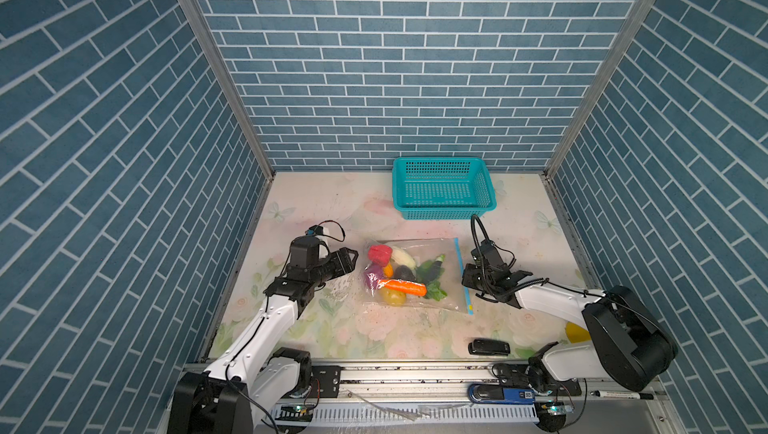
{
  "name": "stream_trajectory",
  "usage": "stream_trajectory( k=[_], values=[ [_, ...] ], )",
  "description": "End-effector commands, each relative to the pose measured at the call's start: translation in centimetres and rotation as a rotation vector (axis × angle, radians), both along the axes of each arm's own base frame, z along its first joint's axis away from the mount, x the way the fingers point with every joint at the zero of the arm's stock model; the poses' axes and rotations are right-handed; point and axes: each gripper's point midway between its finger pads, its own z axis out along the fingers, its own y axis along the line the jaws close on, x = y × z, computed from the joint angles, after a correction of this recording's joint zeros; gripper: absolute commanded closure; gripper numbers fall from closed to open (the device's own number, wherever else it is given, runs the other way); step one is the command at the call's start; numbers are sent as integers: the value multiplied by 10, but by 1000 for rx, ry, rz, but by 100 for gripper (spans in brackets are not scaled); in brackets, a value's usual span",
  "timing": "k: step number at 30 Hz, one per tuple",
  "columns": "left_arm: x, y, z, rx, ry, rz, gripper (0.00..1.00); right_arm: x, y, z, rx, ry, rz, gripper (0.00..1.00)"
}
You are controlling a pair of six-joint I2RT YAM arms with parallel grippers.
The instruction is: Place the food in the zip-top bag and seal the zipper
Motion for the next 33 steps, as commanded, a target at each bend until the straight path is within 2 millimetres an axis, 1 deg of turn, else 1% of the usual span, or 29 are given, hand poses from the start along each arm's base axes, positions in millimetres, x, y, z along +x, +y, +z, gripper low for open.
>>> stream_trajectory(
  k=[1, 4, 6, 9, 11, 13, 16, 19, 21, 22, 23, 24, 26, 29, 31, 33],
  values=[
    [4, -1, 8, 11, -29, -9, 25, -8, -10, -11, -41, 22, 2, 83],
    [4, -1, 9, 16, -32, -12, 25, -6, -8, -5, -31, 13, 13, 83],
    [4, 2, 11, 34, -31, -6, 25, -2, -6, 8, -28, -16, 27, 81],
    [3, 6, 18, 68, -47, -1, 25, 8, -9, 44, -44, -110, 39, 79],
    [3, 11, 24, 107, -63, 7, 25, 16, -15, 70, -73, -209, 43, 78],
    [2, 19, 30, 160, -83, 17, 25, 23, -23, 93, -142, -321, 65, 78],
    [-1, 33, 34, 224, -82, 67, 24, 30, -27, 123, -233, -497, 142, 81],
    [-4, 45, 37, 297, -90, 92, 21, 37, -41, 146, -347, -639, 132, 80],
    [-5, 50, 36, 340, -104, 94, 16, 40, -50, 153, -440, -694, 138, 76],
    [-4, 49, 36, 347, -125, 81, 11, 40, -53, 153, -485, -705, 142, 74],
    [-4, 48, 35, 358, -143, 65, 6, 40, -56, 153, -516, -708, 145, 71],
    [-3, 50, 34, 374, -159, 63, 2, 41, -59, 152, -547, -712, 148, 66],
    [-2, 54, 37, 409, -194, 72, 1, 41, -61, 148, -607, -742, 179, 59],
    [1, 67, 36, 501, -235, 97, 1, 41, -72, 141, -682, -792, 151, 51],
    [1, 74, 30, 553, -238, 108, 1, 41, -79, 134, -719, -818, 147, 45],
    [1, 77, 24, 603, -250, 90, 1, 43, -86, 127, -746, -829, 139, 39]
  ],
)
